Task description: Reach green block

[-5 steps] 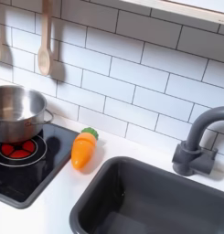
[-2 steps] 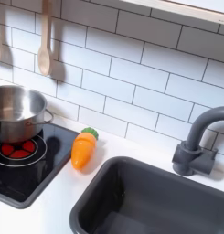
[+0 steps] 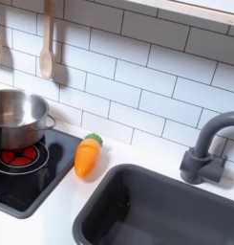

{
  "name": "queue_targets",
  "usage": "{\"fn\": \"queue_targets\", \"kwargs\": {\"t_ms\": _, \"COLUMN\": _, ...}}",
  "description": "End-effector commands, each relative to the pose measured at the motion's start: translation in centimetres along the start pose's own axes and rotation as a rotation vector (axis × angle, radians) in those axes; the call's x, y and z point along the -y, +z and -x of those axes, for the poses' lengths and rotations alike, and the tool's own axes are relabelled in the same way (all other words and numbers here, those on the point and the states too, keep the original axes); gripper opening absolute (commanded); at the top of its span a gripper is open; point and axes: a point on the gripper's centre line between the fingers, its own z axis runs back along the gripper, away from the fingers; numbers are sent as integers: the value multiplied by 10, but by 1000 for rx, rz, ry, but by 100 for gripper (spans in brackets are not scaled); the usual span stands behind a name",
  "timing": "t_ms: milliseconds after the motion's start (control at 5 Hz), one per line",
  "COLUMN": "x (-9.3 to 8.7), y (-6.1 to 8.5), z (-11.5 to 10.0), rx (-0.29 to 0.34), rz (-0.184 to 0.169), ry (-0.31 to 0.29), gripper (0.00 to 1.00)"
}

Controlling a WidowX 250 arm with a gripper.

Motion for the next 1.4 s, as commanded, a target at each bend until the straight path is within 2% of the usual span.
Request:
{"fn": "queue_targets", "kwargs": {"t_ms": 0, "x": 6, "y": -5, "z": -3, "rx": -12, "rz": 7, "ry": -17, "gripper": 100}}
{"fn": "queue_targets", "kwargs": {"t_ms": 200, "x": 11, "y": -7, "z": -2, "rx": -20, "rz": 10, "ry": -29, "gripper": 100}}
{"fn": "queue_targets", "kwargs": {"t_ms": 600, "x": 9, "y": -8, "z": -2, "rx": -30, "rz": 9, "ry": -7, "gripper": 100}}
{"fn": "queue_targets", "kwargs": {"t_ms": 800, "x": 12, "y": -9, "z": 1, "rx": -32, "rz": 19, "ry": -16, "gripper": 100}}
{"fn": "queue_targets", "kwargs": {"t_ms": 1200, "x": 11, "y": -7, "z": -1, "rx": -25, "rz": 8, "ry": -18, "gripper": 100}}
